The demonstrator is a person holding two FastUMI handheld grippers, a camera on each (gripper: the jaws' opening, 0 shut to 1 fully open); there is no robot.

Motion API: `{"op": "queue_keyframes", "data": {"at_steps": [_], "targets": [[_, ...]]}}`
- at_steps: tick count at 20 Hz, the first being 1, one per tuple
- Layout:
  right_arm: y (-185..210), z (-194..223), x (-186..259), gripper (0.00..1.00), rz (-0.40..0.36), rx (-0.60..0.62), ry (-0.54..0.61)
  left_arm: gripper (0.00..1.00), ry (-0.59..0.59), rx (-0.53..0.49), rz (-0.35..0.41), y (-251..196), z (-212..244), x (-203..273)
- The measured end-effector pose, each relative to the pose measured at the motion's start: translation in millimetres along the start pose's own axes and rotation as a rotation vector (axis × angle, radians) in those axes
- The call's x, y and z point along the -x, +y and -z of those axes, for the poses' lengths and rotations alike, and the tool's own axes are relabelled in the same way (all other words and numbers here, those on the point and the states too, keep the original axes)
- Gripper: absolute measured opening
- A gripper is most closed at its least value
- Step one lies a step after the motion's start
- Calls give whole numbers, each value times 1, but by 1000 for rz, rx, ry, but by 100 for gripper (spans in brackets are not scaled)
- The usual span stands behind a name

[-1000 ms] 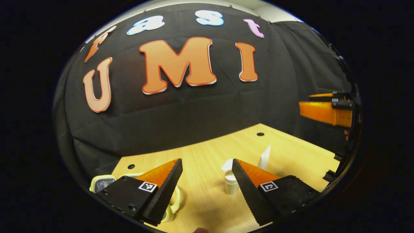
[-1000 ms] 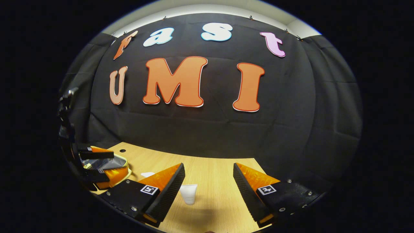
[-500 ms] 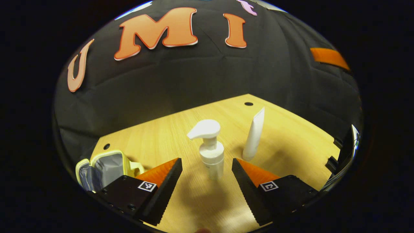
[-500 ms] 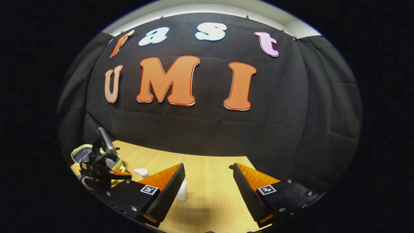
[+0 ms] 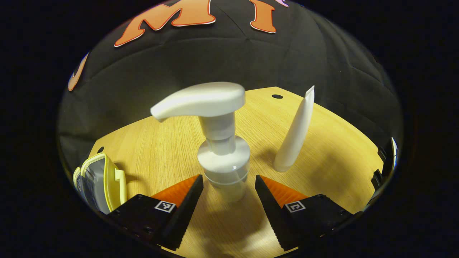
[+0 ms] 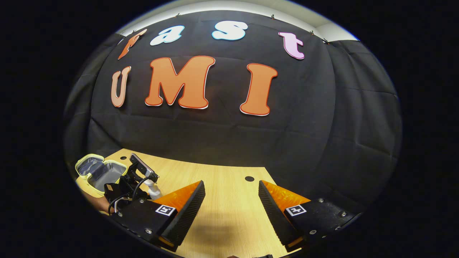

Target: First open the suitcase, pack the skin care products into it, and then close the suitcase.

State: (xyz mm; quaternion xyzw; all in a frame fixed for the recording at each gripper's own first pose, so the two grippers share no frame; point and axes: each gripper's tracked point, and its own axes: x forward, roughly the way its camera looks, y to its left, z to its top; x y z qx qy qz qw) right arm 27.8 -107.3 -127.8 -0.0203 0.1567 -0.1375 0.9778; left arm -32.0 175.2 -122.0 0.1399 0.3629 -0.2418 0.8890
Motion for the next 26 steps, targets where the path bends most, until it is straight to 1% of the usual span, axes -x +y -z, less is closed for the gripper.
{"op": "queue_keyframes", "data": {"at_steps": [2, 3, 5, 8, 11, 12, 13, 18, 22, 26], "targets": [[2, 3, 0, 96, -1, 3, 13, 84, -4, 11, 3, -1, -2, -3], [5, 5, 0, 96, -8, 4, 19, 68, -9, 22, 6, -2, -2, -7], [12, 12, -2, 96, -24, 6, 35, 65, -5, 47, 7, 1, -1, -1], [26, 28, -8, 96, -59, -14, 79, 64, -8, 69, -17, 10, 0, 15], [45, 50, -18, 96, -107, -32, 140, 64, -57, 74, -47, 25, -16, 44], [52, 59, -22, 96, -125, -33, 167, 62, -81, 77, -61, 33, -25, 57], [58, 69, -26, 96, -139, -33, 189, 63, -106, 80, -76, 41, -34, 70], [90, 106, -53, 96, -202, -13, 304, 63, -203, 106, -164, 92, -72, 150], [110, 140, -77, 96, -228, -15, 400, 63, -233, 123, -255, 135, -77, 205], [123, 168, -98, 96, -238, 11, 466, 63, -230, 161, -330, 172, -64, 245]]}}
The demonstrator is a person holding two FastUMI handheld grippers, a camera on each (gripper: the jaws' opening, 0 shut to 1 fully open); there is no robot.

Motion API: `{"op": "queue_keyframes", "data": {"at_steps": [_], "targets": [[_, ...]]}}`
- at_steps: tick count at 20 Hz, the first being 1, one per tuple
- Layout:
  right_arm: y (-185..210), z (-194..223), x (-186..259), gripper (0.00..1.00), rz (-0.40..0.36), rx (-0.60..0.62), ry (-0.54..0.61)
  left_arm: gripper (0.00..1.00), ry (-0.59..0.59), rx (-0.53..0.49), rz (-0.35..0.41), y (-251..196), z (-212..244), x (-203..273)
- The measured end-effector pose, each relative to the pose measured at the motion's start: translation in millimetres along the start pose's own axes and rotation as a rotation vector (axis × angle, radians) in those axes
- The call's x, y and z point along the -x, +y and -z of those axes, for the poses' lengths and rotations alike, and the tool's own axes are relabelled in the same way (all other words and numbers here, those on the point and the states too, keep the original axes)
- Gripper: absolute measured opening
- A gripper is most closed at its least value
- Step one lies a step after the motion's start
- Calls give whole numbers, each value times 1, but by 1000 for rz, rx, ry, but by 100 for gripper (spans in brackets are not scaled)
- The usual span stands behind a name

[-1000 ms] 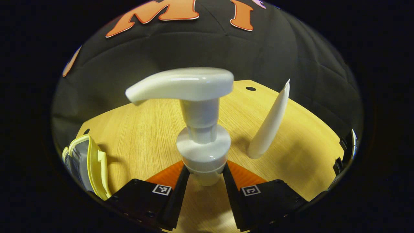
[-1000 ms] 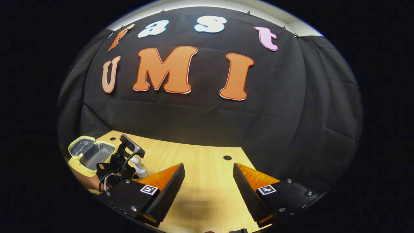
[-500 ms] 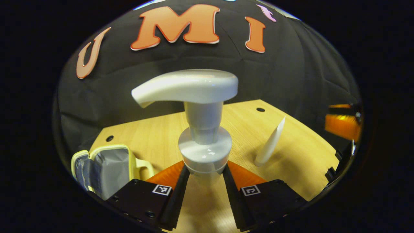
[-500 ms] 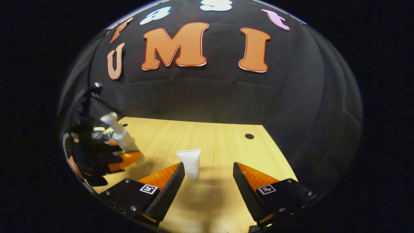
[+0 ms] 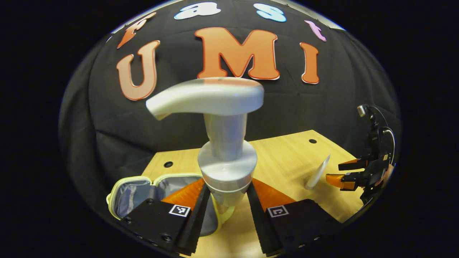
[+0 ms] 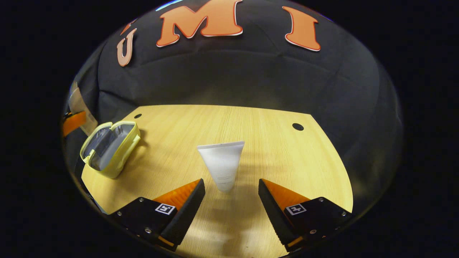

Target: First open the suitcase, pack the skin care products into it, and then close the suitcase.

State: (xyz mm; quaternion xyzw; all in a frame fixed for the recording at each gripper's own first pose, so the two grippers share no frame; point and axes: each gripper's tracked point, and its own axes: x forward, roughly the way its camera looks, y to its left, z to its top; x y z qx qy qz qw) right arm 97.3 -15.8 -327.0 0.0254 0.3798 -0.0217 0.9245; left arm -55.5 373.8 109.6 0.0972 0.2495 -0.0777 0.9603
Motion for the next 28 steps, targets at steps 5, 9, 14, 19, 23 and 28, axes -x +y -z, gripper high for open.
{"op": "queue_keyframes", "data": {"at_steps": [5, 9, 14, 19, 23, 28], "targets": [[7, 11, -32, 96, -13, 9, 60, 64, 58, 86, -85, 48, 20, 21], [15, 17, -59, 90, -5, -31, 87, 63, 111, 148, -142, 88, 40, 21], [14, 15, -69, 60, 16, -64, 84, 63, 219, 249, -137, 122, 71, 2], [21, 11, -61, 55, -18, -116, 110, 64, 309, 245, -100, 139, 93, -18], [40, -5, -34, 49, -50, -137, 114, 65, 405, 243, -30, 142, 115, -35], [73, -22, -3, 49, -92, -153, 124, 65, 530, 235, 49, 152, 139, -52]]}}
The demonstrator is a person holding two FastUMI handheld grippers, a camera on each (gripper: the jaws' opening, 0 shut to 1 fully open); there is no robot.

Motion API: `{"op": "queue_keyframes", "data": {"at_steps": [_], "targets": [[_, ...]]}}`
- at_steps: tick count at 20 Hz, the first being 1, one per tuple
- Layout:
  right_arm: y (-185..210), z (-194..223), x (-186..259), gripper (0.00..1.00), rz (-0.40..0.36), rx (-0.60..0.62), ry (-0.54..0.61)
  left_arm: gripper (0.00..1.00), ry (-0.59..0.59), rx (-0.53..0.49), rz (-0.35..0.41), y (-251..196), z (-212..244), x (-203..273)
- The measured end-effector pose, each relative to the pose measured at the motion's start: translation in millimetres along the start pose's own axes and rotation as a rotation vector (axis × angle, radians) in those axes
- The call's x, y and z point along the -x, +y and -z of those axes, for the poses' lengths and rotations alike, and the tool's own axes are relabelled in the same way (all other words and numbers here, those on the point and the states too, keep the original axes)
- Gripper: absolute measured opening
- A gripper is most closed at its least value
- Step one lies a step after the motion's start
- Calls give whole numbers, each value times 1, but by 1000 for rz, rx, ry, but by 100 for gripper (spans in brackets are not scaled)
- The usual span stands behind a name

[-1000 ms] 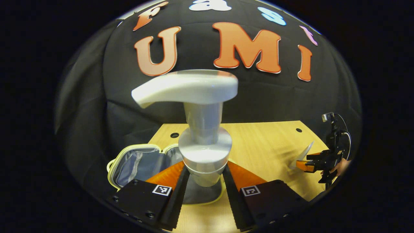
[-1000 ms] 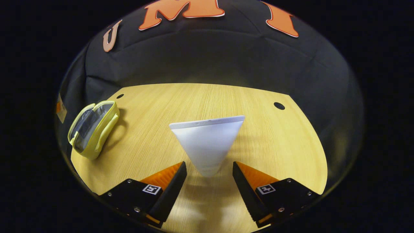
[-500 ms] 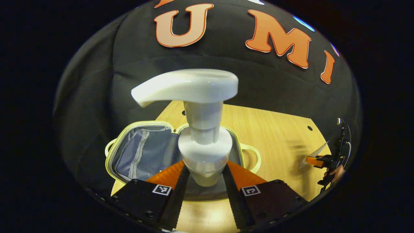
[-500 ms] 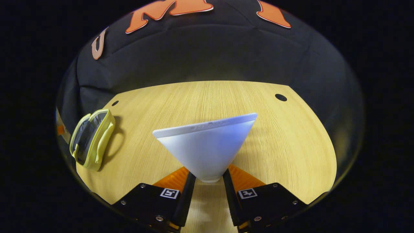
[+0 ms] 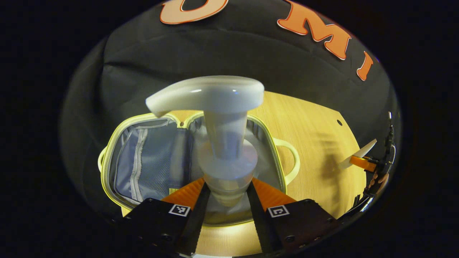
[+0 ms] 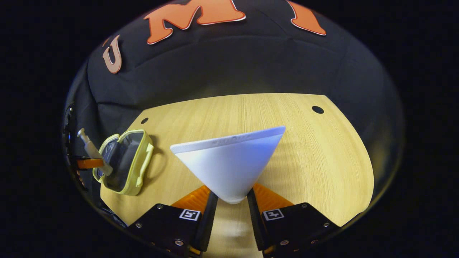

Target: First open the suitcase, pack the skin care products into it, and then close the suitcase.

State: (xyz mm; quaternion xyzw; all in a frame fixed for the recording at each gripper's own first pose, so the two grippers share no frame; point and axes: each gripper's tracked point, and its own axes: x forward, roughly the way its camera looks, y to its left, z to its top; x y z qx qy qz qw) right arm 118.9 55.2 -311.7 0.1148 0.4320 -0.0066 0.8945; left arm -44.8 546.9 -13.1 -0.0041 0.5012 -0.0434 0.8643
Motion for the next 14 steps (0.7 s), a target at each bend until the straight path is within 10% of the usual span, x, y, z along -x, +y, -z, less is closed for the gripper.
{"op": "queue_keyframes", "data": {"at_steps": [14], "targets": [[187, -7, 44, 49, -210, -2, 91, 64, 365, -49, 181, 8, 30, -45]]}}
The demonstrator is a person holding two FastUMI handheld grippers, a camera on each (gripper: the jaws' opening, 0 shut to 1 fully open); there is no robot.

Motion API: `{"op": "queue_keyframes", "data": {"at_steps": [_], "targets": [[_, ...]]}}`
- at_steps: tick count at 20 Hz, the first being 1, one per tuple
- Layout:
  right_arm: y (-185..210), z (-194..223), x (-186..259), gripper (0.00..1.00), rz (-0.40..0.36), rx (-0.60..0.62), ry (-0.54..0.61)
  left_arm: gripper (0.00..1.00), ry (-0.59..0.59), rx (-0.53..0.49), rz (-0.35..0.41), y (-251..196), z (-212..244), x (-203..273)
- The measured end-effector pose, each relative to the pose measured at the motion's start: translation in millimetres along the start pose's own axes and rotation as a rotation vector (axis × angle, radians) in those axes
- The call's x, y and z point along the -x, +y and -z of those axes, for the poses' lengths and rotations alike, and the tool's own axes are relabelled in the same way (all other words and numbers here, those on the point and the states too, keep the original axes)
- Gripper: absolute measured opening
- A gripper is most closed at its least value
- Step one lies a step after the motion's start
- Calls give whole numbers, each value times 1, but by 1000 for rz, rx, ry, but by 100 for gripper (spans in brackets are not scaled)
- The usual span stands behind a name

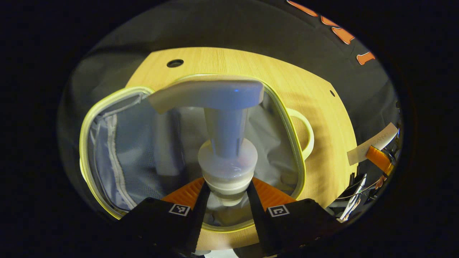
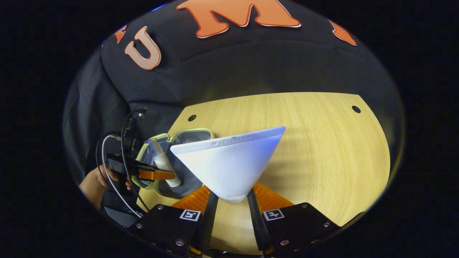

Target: First open the suitcase, pack the skin care products into it, and then close the suitcase.

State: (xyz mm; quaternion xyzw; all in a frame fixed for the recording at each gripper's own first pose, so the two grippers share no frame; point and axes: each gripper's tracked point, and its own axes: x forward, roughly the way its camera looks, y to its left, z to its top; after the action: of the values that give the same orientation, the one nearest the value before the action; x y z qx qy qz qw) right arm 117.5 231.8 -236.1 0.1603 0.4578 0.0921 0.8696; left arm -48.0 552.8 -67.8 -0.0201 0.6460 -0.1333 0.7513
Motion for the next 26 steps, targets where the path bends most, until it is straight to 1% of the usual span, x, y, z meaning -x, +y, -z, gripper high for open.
{"op": "queue_keyframes", "data": {"at_steps": [2, 3, 5, 6, 7, 9, 10, 11, 12, 14, 15, 16, 17, 18, 19, 21, 22, 23, 26], "targets": [[21, 7, -8, 49, -18, 8, 43, 64, 42, 5, 1, 5, 1, -9], [32, 8, -12, 49, -30, 3, 57, 64, 60, 4, 16, 3, -2, -12], [52, 11, -16, 49, -61, -16, 83, 64, 95, -26, 27, 0, -6, -19], [60, 13, -17, 49, -70, -22, 105, 64, 115, -29, 7, 1, -9, -24], [61, 13, -18, 49, -69, -25, 116, 64, 135, -8, -18, 1, -13, -30], [69, 16, -28, 49, -70, -31, 144, 64, 149, 11, -45, -1, -17, -38], [76, 19, -34, 44, -76, -39, 161, 64, 151, 17, -52, -2, -16, -40], [82, 20, -40, 49, -84, -53, 175, 64, 142, 21, -51, -3, -18, -42], [89, 20, -47, 49, -93, -65, 192, 64, 129, 39, -54, -1, -18, -41], [95, 20, -59, 49, -103, -86, 209, 64, 78, 60, -42, -2, -21, -32], [97, 19, -65, 44, -109, -98, 219, 66, 53, 51, -43, -2, -22, -25], [102, 19, -70, 49, -118, -103, 233, 67, 10, 35, -44, 0, -25, -11], [106, 21, -76, 49, -126, -101, 250, 72, -24, 21, -45, 1, -28, 0], [111, 24, -82, 49, -134, -98, 268, 76, -67, 7, -59, 6, -31, 12], [116, 29, -89, 49, -141, -98, 299, 83, -103, 3, -79, 8, -29, 22], [114, 40, -107, 49, -144, -91, 357, 86, -172, 25, -103, 14, -29, 44], [112, 45, -112, 49, -142, -87, 383, 86, -213, 39, -129, 23, -29, 57], [109, 51, -120, 49, -129, -83, 407, 87, -242, 60, -163, 40, -27, 72], [119, 71, -145, 49, -102, -88, 457, 87, -330, 148, -243, 93, -12, 123]]}}
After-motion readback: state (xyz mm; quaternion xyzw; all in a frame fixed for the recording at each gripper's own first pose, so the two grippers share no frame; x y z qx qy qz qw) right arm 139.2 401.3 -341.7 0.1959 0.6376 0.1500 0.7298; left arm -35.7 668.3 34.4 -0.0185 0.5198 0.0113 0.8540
